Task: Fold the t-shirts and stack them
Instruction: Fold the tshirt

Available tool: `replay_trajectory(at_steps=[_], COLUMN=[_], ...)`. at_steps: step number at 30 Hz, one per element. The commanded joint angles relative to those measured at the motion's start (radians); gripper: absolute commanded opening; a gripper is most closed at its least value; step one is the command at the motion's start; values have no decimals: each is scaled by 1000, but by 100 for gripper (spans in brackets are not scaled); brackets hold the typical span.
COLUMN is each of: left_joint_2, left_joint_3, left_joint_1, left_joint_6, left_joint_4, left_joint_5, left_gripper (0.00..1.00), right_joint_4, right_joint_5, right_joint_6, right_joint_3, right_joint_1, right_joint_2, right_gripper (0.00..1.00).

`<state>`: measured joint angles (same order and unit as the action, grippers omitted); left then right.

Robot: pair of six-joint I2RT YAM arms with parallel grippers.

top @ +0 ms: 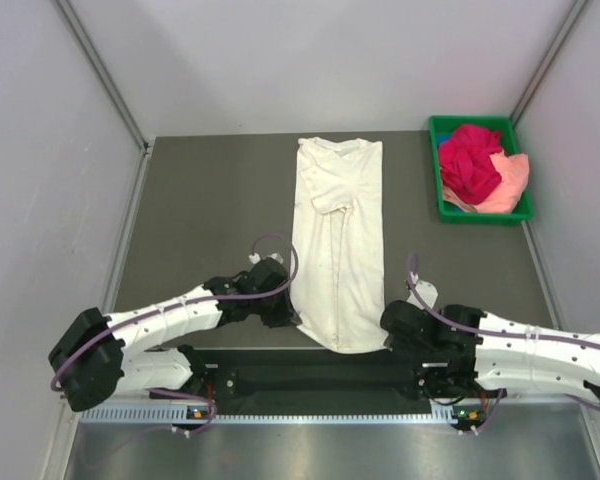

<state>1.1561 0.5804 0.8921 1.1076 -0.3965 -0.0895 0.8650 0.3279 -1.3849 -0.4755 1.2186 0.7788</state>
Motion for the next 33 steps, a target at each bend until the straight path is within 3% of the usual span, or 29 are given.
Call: replay_trajectory(at_steps=[1, 7, 14, 22, 33], left_joint_2=[45, 154, 390, 671, 896], left_joint_3=[102, 205, 456, 774, 1059], left_joint_1=[-22, -156, -343, -488, -553], left_joint_6=[-51, -156, -279, -354, -350], left_joint_4=[-42, -39, -45, -103, -116], left_joint_5=[50, -9, -87, -146, -188], left_gripper=[0, 0, 0, 0, 0], right_joint_4=[31, -52, -191, -233, -201], right_joint_5=[75, 50, 8, -10, -41], right_joint_6=[145, 450, 780, 954, 1072], right_joint_3=[-107, -227, -421, -661, -968], right_joint_1=[-56, -281, -526, -660, -768], right_joint_2=[89, 216, 459, 758, 984], right_gripper=[0, 0, 0, 0, 0])
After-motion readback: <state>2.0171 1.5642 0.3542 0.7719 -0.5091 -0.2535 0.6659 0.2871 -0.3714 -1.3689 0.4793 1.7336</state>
